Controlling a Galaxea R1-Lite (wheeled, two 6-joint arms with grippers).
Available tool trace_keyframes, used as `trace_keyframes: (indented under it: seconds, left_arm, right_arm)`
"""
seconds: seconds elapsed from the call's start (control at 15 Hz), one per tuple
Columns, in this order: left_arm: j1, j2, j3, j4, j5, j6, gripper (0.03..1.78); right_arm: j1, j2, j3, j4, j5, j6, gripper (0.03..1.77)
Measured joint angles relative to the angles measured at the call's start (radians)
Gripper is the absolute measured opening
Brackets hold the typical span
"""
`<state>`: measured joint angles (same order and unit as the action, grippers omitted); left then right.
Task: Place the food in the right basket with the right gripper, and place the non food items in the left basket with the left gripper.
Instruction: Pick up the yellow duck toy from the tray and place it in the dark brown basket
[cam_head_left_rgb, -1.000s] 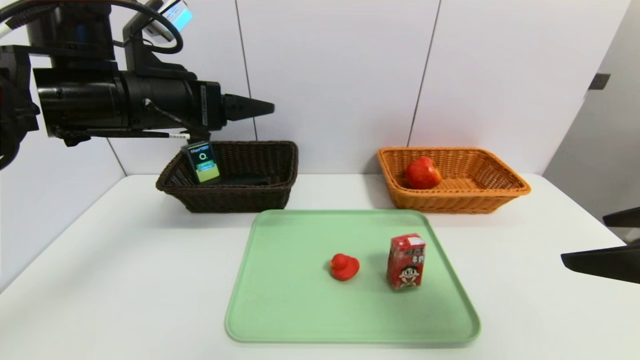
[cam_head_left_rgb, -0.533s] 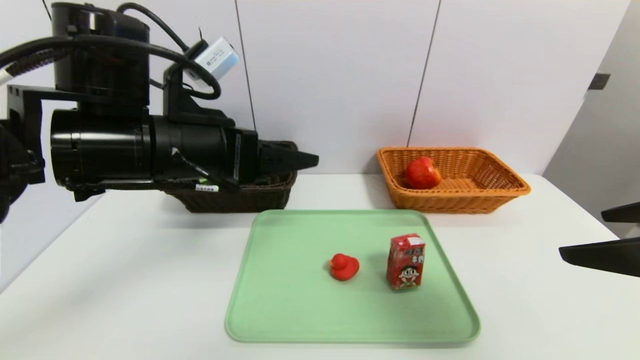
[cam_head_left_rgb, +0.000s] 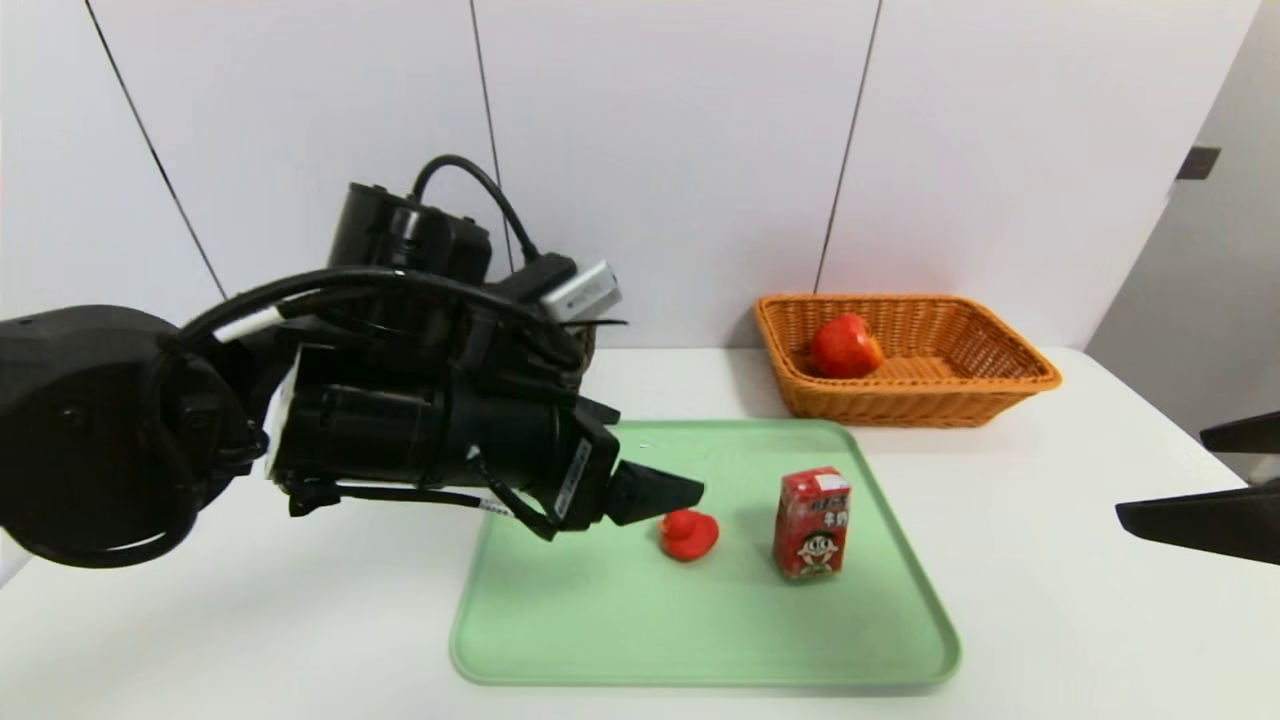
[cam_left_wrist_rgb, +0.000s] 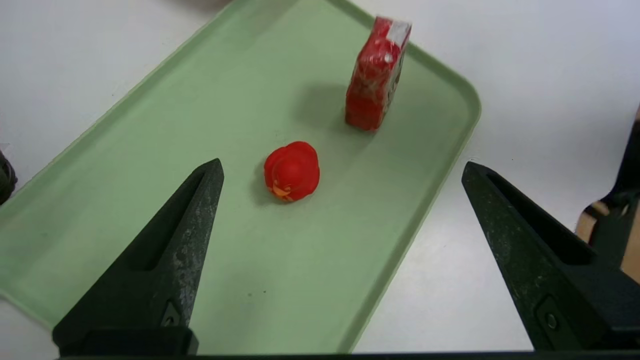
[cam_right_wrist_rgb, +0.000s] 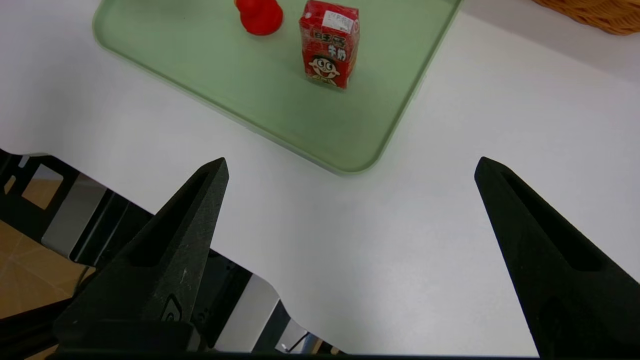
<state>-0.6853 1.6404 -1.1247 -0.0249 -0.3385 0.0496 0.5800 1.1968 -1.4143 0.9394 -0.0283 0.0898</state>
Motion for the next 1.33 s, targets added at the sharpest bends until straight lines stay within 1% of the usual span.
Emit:
trace_keyframes:
  seconds: [0.2,0.33,0.4,0.53,0.93,1.2,1.33]
  left_arm:
    - [-0.006,0.074,-0.006,0.028,-0.001,0.195,1.69]
    - [-0.007,0.120,-0.011,0.029,-0.002,0.307,1.69]
    - [-0.007,0.143,-0.015,0.029,-0.002,0.345,1.69]
    - [-0.008,0.182,-0.028,0.026,-0.005,0.360,1.69]
    - [-0.009,0.299,-0.075,0.014,-0.015,0.344,1.69]
    - [-0.009,0.362,-0.080,-0.058,-0.016,0.320,1.69]
    - [-0.009,0.383,-0.081,-0.067,-0.016,0.316,1.69]
  right_arm:
    - [-0.001,-0.003,0.013,-0.019,0.004,-0.001,1.70]
    - [-0.001,-0.004,0.014,-0.019,0.004,-0.001,1.70]
    - [-0.001,-0.005,0.015,-0.020,0.005,-0.001,1.70]
    - [-0.001,-0.009,0.020,-0.020,0.005,-0.001,1.70]
    - [0.000,-0.012,0.028,-0.021,0.004,0.000,1.70]
    - [-0.002,-0.011,0.030,-0.021,0.003,0.000,1.70]
    - [-0.002,-0.012,0.031,-0.021,0.000,0.000,1.70]
